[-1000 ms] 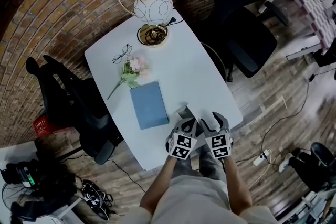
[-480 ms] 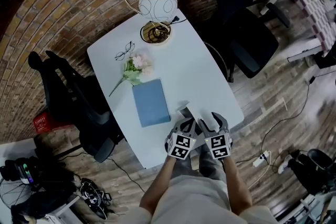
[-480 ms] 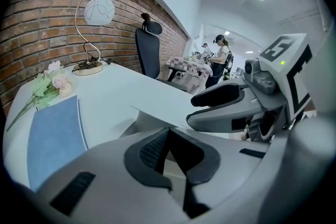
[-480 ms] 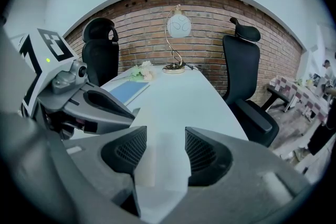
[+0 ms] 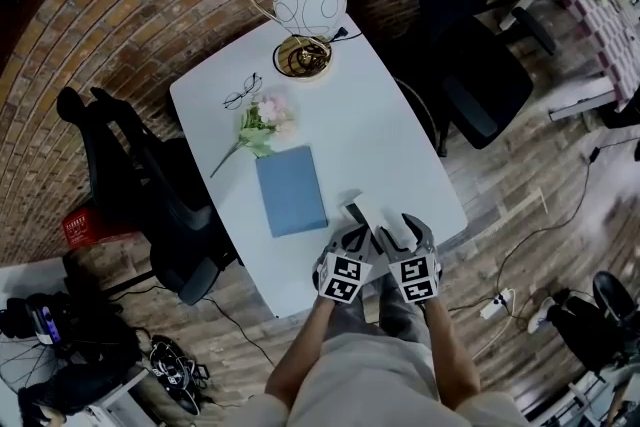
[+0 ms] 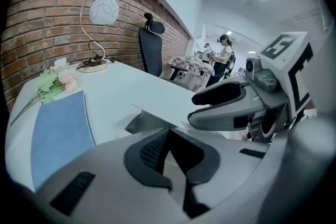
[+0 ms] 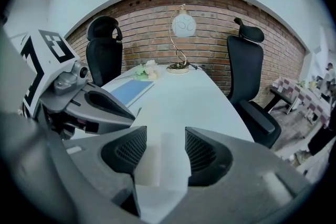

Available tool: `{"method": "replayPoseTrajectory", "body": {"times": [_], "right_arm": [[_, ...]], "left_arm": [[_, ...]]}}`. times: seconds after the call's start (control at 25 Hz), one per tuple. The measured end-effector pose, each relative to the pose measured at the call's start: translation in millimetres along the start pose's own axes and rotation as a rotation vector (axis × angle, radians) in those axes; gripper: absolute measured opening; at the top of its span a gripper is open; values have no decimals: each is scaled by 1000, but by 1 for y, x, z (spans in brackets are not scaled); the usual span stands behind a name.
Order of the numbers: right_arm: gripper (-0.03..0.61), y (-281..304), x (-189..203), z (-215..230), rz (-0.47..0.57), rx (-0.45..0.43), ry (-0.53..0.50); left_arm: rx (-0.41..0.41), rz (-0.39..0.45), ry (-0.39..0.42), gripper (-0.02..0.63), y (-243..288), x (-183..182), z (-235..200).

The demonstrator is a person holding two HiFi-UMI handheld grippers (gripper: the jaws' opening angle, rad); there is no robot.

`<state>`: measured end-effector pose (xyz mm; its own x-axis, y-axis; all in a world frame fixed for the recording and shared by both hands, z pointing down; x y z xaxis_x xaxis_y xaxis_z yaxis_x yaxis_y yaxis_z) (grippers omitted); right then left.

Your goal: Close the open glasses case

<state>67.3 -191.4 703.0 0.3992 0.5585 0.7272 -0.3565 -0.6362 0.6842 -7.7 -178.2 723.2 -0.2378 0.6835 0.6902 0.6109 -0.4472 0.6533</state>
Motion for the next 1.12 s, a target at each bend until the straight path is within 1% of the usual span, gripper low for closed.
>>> {"method": "replayPoseTrajectory", "body": {"times": [0.36, 1.12], "right_arm": [[230, 1, 2, -10, -5, -11, -11], [230, 4, 7, -24, -16, -38, -29]], "left_arm": [[-12, -16, -11, 3, -6, 12, -3], [-26, -32, -43, 3, -11, 27, -7]]}}
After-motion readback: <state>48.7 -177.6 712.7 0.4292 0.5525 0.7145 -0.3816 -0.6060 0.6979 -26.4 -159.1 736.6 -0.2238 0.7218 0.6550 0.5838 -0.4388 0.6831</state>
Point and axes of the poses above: the fingertips, and each gripper's own axes: y forward along the fingers, z to its right, x out of its underside, the point moved 3 cm from there along -y, backward along the fingers, and after that the axes turned 10 degrees about x, right-handed, at the moved point
